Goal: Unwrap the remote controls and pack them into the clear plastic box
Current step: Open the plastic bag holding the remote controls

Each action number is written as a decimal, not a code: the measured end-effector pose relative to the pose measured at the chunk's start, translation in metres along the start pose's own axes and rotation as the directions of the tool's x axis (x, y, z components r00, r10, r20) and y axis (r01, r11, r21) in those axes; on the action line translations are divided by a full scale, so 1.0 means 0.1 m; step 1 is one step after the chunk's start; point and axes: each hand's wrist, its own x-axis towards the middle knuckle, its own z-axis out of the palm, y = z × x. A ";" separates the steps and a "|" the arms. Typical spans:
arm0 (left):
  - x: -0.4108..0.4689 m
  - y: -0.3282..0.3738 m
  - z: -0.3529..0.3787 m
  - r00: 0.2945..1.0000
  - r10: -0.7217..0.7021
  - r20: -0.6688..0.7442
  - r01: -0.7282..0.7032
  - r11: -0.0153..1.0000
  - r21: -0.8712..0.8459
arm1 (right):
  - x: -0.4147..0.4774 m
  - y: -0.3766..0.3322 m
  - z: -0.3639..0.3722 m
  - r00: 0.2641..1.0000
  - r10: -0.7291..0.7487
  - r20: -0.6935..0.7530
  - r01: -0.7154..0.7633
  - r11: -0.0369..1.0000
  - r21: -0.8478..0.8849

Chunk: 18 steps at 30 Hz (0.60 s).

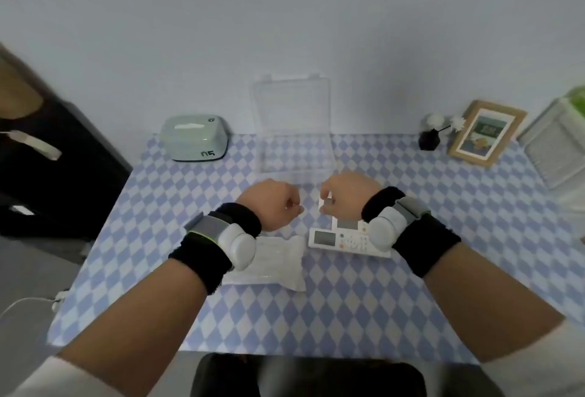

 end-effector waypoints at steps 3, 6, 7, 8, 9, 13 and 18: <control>0.01 -0.09 0.36 0.999 -0.022 0.032 0.023 1.000 -0.007 | 0.06 0.01 0.34 1.000 0.006 0.019 -0.005 1.000 -0.019; -0.01 -0.19 0.75 0.998 -0.023 0.062 0.023 1.000 -0.003 | 0.12 0.01 0.77 1.000 0.001 -0.016 -0.002 1.000 -0.023; -0.01 -0.22 0.84 0.998 -0.025 0.056 0.025 1.000 0.005 | 0.12 0.01 0.86 0.999 0.001 -0.038 -0.002 1.000 -0.026; -0.02 -0.25 0.92 0.999 -0.021 0.042 0.021 1.000 0.014 | 0.12 0.01 0.93 0.997 -0.003 -0.077 0.001 1.000 -0.031; -0.03 -0.27 0.98 0.999 -0.017 0.034 0.016 0.999 0.028 | 0.12 0.00 0.99 0.995 -0.007 -0.103 0.002 0.999 -0.043; -0.12 -0.32 1.18 1.000 0.010 0.025 -0.012 0.998 0.054 | 0.06 -0.10 1.11 0.982 -0.026 -0.186 0.014 0.998 -0.064; -0.29 -0.38 1.36 1.000 0.009 0.006 -0.010 0.992 0.127 | -0.12 -0.27 1.18 0.950 0.027 -0.312 -0.024 1.000 0.015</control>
